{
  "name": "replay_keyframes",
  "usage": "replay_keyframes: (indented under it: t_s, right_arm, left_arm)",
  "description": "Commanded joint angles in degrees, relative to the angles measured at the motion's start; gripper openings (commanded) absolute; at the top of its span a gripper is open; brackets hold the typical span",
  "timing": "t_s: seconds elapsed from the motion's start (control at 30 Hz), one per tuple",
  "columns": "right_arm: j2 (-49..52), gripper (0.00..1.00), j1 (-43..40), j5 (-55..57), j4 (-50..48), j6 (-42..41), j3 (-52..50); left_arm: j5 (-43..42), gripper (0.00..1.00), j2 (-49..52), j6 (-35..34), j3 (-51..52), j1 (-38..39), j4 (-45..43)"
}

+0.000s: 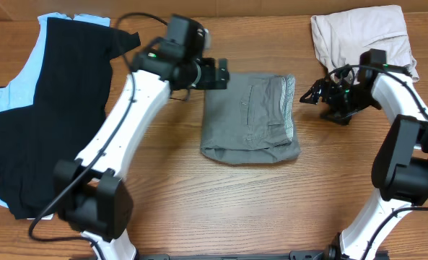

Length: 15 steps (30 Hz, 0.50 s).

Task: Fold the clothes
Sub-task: 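Release the folded shorts with the left gripper and lift it away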

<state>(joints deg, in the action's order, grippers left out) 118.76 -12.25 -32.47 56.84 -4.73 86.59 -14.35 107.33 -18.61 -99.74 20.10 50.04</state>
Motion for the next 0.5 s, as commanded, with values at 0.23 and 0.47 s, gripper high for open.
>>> replay_keyframes:
  t_s: [0.23, 0.47]
  right_arm:
    - [-2.71, 1.00, 4.66, -4.07, 2.40, 9.70, 0.74]
    - [-2.71, 1.00, 8.79, 0.59, 1.18, 9.22, 0.31]
  left_arm:
    - [3.10, 1.00, -1.62, 9.55, -1.33, -4.42, 9.79]
    - [3.19, 1.00, -1.62, 11.39, -1.33, -4.42, 11.23]
